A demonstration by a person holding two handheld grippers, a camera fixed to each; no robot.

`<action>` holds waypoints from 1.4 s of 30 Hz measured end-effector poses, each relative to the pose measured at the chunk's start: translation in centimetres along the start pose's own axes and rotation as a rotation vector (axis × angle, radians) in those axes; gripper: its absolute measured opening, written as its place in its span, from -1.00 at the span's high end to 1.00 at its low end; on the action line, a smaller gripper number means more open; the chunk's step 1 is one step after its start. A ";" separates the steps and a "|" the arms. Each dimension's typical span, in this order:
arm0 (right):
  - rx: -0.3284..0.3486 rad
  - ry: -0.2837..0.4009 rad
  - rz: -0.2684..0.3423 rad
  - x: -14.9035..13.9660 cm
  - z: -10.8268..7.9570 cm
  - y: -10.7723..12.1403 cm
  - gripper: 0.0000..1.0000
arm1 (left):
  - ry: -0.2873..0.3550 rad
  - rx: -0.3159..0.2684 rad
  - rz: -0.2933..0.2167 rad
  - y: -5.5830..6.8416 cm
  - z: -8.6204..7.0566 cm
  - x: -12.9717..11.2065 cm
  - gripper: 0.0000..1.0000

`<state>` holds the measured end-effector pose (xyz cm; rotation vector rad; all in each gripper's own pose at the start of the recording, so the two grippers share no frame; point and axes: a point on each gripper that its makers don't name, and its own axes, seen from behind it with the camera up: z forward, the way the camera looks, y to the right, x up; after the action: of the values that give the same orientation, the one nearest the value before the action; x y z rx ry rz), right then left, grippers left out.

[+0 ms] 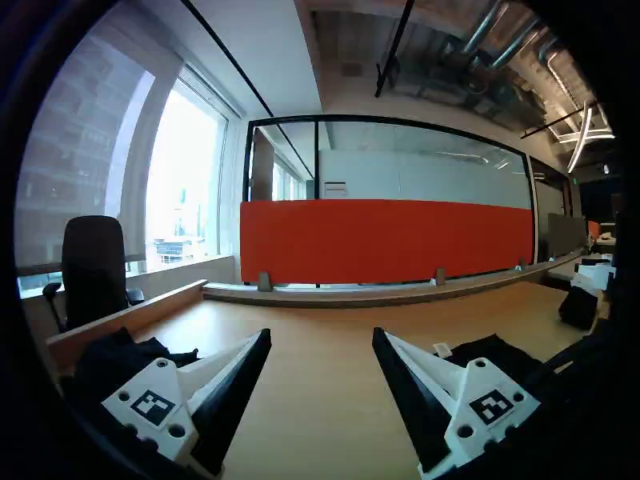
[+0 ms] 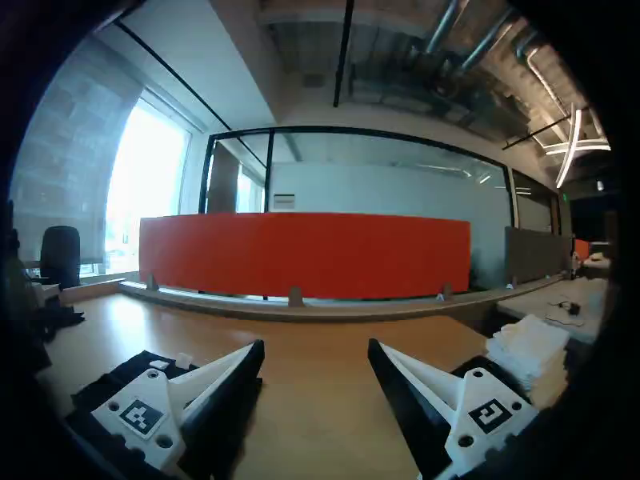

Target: Fold towel

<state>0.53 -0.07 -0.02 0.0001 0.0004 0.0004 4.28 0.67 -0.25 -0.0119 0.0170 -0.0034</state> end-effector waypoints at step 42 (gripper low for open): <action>0.193 -0.146 -0.063 12.7 -2.1 -4.2 -1.00 | -0.134 -0.211 0.081 4.7 -0.9 14.8 -0.88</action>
<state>13.20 -4.26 -2.17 0.1935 -0.1460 -0.0625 19.05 5.33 -1.48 -0.2222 -0.1167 0.0798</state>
